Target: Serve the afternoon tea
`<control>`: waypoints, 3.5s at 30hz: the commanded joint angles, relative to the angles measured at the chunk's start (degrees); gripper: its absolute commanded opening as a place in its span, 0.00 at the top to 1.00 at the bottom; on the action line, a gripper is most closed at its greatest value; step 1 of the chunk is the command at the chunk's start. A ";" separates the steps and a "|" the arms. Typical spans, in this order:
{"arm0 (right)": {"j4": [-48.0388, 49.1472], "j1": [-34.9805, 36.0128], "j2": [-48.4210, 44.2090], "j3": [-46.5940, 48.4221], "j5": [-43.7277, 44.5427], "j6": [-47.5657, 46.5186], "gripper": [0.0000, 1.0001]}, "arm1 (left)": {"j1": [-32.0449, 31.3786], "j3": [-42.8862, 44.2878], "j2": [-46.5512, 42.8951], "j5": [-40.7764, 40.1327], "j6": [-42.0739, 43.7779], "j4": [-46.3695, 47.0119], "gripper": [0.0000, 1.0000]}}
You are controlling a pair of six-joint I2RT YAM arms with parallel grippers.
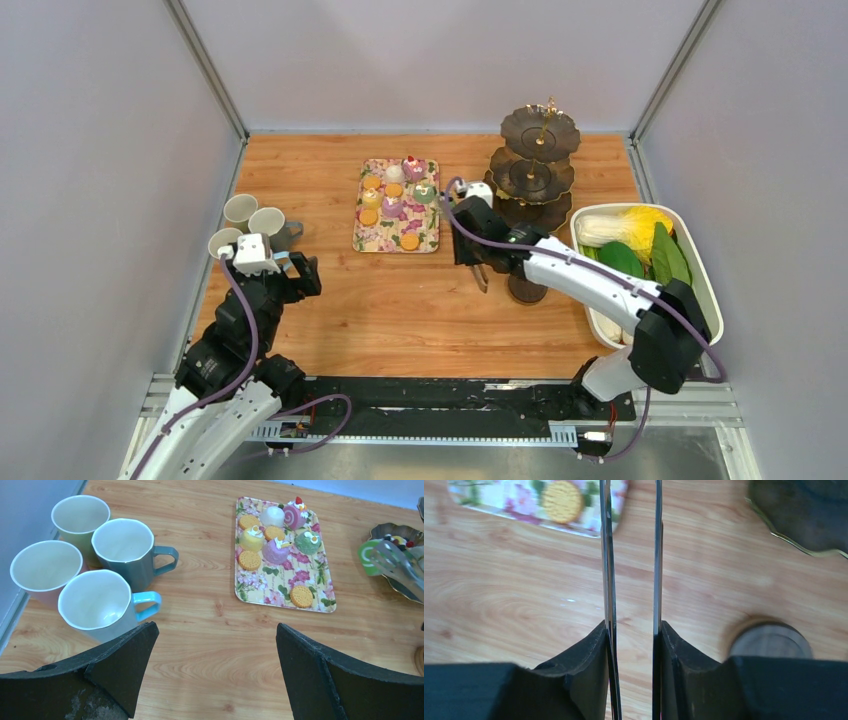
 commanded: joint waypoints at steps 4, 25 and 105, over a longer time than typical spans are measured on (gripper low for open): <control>-1.82 -9.12 -9.13 -7.26 0.66 1.12 0.70 | -0.10 -0.22 0.98 0.31 0.42 0.95 0.00; 2.34 -21.82 -3.50 -10.34 -1.86 -3.68 0.70 | -0.11 -0.24 1.07 0.32 0.47 0.90 0.00; -5.78 -13.83 41.38 47.92 -10.23 -20.09 0.48 | -0.06 -0.24 3.48 0.57 0.91 0.81 0.00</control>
